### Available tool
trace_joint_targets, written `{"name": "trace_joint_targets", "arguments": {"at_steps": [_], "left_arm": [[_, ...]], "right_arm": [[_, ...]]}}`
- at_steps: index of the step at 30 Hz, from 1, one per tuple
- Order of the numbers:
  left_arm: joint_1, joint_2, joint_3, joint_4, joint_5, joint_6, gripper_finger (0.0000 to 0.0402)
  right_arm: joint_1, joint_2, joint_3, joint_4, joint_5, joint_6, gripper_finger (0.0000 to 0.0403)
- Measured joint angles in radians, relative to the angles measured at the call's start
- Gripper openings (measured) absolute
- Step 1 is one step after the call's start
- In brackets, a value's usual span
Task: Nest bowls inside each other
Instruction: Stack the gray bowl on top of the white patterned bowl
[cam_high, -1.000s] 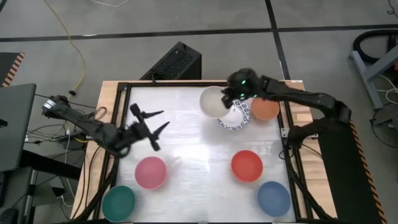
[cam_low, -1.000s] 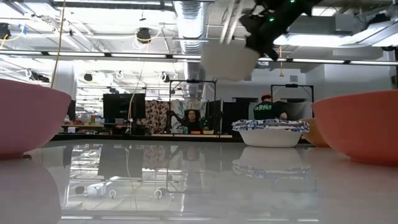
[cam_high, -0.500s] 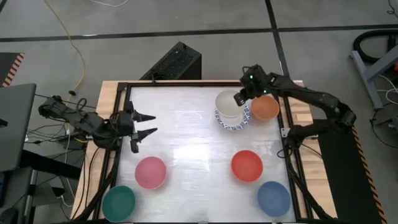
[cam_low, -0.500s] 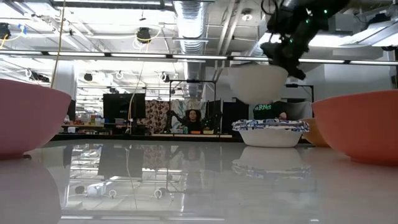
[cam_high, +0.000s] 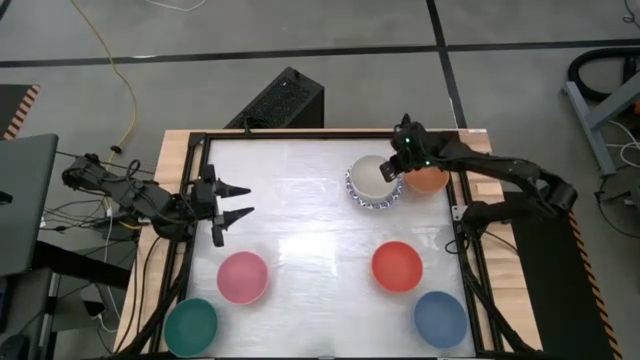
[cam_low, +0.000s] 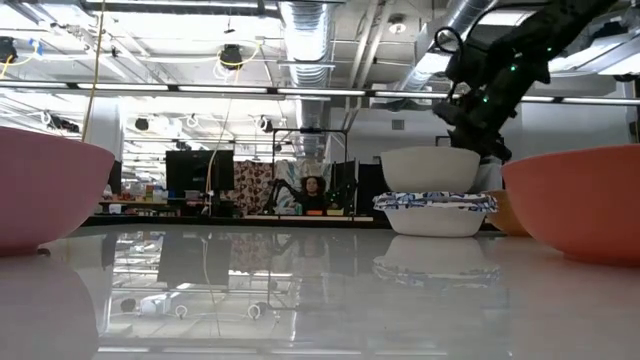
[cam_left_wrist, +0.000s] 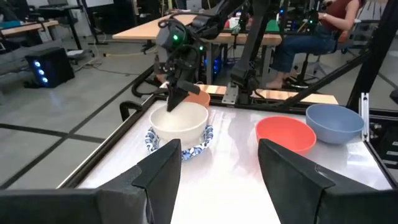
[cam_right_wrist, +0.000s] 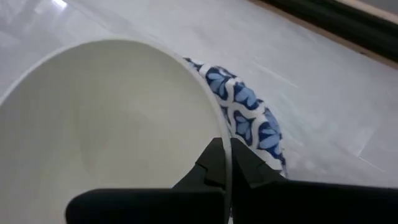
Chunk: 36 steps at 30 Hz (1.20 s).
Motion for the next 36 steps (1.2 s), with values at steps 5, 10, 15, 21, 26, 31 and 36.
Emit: {"name": "trace_joint_targets", "arguments": {"at_steps": [5, 10, 15, 21, 26, 31, 36], "left_arm": [[0.0, 0.001, 0.0, 0.0, 0.0, -0.009, 0.0204], [0.0, 0.001, 0.0, 0.0, -0.001, -0.016, 0.0204], [0.0, 0.001, 0.0, 0.001, -0.002, -0.011, 0.0204], [0.0, 0.001, 0.0, 0.001, -0.003, -0.009, 0.0204], [0.0, 0.001, 0.0, 0.001, -0.002, -0.008, 0.0204], [0.0, 0.001, 0.0, 0.0, -0.002, -0.008, 0.0204], [0.0, 0.001, 0.0, -0.015, -0.002, -0.013, 0.0204]], "right_arm": [[-0.01, 0.015, -0.046, 0.074, 0.001, -0.003, 0.0011], [-0.018, 0.015, -0.071, 0.09, 0.003, -0.003, 0.0011], [-0.018, 0.015, -0.094, 0.119, 0.004, 0.003, 0.0011], [-0.017, 0.015, -0.115, 0.136, 0.05, 0.006, 0.0013], [-0.017, 0.015, -0.116, 0.136, 0.052, 0.009, 0.0024], [-0.017, 0.015, -0.116, 0.134, 0.053, 0.016, 0.0049], [-0.01, 0.015, -0.116, 0.135, 0.054, 0.016, 0.0062]]}}
